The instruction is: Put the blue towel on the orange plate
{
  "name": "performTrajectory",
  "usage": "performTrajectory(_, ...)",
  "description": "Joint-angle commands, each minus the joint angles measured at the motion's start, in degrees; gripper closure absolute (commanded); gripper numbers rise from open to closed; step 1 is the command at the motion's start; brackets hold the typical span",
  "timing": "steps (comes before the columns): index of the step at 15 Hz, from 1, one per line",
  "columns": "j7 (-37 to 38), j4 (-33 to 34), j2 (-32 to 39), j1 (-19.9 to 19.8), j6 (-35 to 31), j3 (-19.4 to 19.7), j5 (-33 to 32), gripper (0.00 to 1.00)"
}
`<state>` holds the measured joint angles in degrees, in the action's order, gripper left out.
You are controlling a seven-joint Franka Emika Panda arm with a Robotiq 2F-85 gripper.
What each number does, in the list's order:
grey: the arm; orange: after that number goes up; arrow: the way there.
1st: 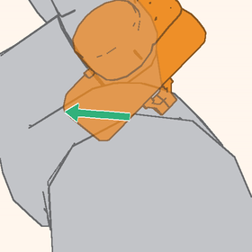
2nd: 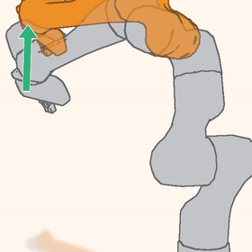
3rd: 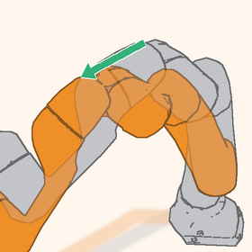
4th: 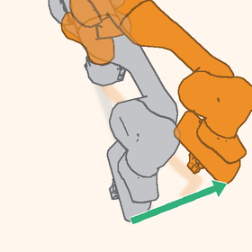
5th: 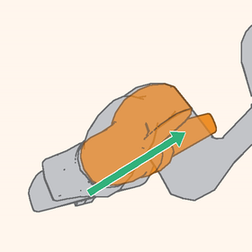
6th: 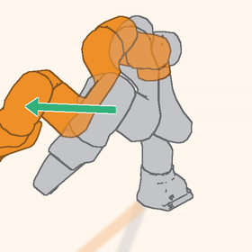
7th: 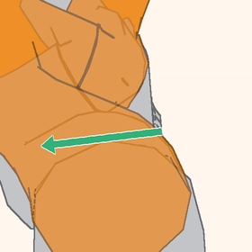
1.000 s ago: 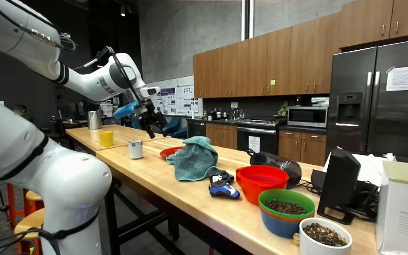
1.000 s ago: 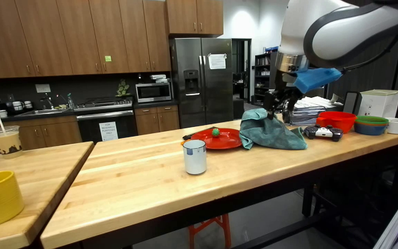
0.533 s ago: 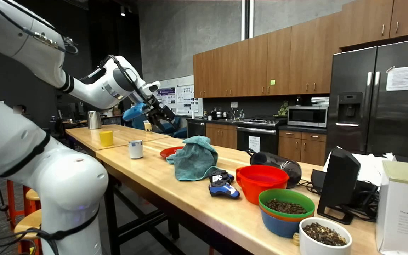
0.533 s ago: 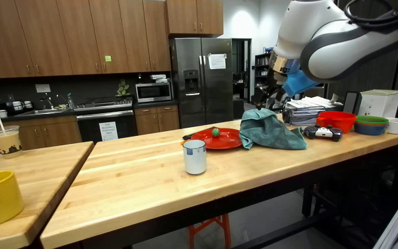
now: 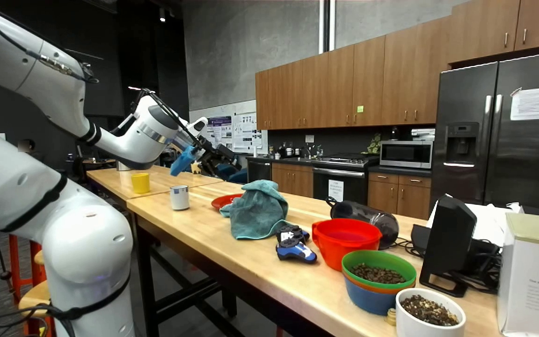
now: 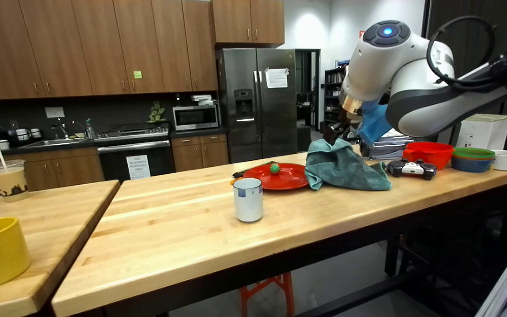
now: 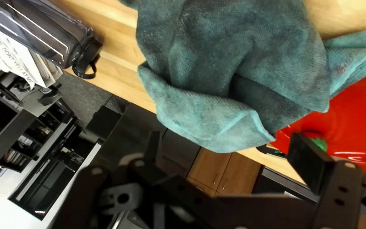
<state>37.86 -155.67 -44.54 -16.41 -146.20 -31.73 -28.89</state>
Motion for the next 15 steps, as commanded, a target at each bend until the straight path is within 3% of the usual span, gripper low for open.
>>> performTrajectory(1,0.4,-0.2,0.2,0.5,0.3,0.3,-0.5,0.0)
performTrajectory(10,0.4,-0.1,0.2,0.6,0.3,0.3,-0.5,0.0)
performTrajectory(13,-2.4,3.9,2.0,1.4,6.0,0.9,0.6,0.0)
performTrajectory(15,-2.7,9.3,4.3,-0.4,11.1,0.8,-0.4,0.0)
